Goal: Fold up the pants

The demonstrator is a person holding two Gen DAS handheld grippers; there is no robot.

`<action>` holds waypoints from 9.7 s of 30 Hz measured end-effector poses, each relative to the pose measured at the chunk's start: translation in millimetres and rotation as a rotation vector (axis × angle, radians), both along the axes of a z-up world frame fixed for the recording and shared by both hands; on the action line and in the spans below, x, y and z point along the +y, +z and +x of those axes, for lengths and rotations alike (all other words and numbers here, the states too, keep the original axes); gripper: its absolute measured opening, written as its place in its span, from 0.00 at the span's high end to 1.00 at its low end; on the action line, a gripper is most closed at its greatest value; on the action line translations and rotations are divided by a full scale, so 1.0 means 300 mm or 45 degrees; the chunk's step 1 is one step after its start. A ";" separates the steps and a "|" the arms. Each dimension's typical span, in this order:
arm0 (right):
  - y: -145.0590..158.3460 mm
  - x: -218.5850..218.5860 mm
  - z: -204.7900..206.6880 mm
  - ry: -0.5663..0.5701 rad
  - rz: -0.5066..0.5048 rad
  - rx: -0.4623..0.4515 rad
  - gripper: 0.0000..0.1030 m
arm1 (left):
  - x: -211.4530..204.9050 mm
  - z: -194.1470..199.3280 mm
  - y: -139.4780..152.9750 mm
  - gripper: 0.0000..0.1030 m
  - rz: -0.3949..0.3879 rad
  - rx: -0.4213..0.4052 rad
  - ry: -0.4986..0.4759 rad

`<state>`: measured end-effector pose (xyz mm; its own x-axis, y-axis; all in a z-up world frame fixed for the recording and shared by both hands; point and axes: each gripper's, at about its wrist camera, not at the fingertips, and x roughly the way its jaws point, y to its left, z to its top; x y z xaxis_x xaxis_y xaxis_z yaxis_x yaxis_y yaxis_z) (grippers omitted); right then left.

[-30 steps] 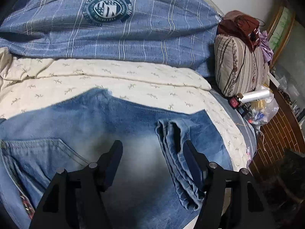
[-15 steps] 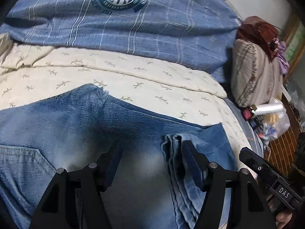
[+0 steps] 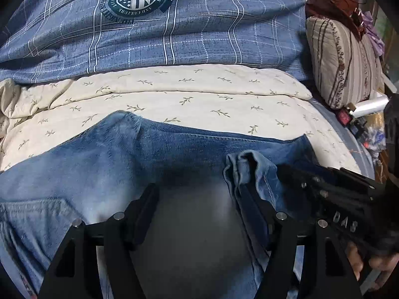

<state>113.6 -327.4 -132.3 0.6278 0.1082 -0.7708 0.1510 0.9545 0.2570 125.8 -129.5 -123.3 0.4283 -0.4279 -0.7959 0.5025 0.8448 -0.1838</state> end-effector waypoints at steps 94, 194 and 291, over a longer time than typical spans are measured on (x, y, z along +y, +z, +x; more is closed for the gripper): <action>0.064 -0.061 -0.357 -0.043 0.111 -0.184 0.64 | 0.752 -0.169 0.017 0.65 -0.444 -0.058 0.776; 0.042 -0.215 -0.287 -0.044 0.579 -0.224 0.88 | 0.031 -0.338 0.091 0.20 -0.134 -0.317 -0.297; 0.059 -0.276 -0.371 -0.116 0.458 -0.157 0.39 | 0.143 -0.241 0.125 0.08 0.184 -0.384 0.100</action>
<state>2.2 -410.3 -114.7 0.7328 0.2975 -0.6120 0.1782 0.7841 0.5944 53.5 -86.6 -85.9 0.6807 -0.2766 -0.6783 0.4484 0.8895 0.0873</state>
